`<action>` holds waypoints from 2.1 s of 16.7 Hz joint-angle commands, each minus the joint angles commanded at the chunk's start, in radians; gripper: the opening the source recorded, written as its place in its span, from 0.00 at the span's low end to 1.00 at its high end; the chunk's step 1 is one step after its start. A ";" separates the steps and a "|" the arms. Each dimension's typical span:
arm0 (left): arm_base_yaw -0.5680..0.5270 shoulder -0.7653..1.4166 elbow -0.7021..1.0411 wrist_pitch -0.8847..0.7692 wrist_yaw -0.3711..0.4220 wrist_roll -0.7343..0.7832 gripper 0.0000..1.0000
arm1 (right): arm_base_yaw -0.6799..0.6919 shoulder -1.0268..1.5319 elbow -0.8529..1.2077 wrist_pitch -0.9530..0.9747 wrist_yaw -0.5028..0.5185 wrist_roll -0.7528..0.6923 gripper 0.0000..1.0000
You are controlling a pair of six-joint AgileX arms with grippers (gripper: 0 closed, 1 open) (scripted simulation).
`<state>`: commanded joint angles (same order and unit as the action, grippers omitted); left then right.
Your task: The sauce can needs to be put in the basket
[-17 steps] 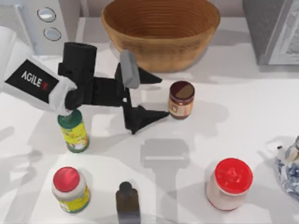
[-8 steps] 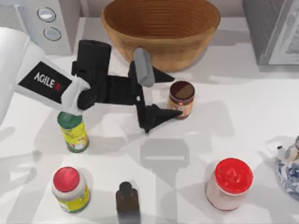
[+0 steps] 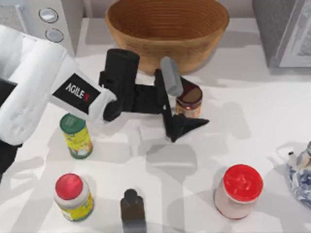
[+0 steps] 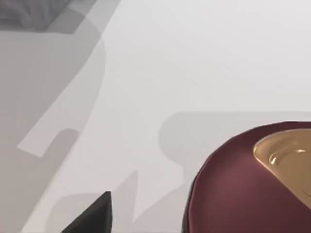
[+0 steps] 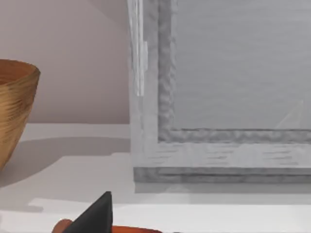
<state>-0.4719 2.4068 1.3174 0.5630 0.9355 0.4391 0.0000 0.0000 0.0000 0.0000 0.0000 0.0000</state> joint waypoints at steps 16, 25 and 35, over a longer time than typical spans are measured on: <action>0.002 0.010 0.004 0.005 0.001 0.000 0.17 | 0.000 0.000 0.000 0.000 0.000 0.000 1.00; 0.002 0.010 0.004 0.005 0.001 0.000 0.00 | 0.000 0.000 0.000 0.000 0.000 0.000 1.00; 0.043 -0.234 -0.176 -0.091 0.039 0.051 0.00 | 0.000 0.000 0.000 0.000 0.000 0.000 1.00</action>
<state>-0.4293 2.1724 1.1412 0.4722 0.9747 0.4902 0.0000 0.0000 0.0000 0.0000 0.0000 0.0000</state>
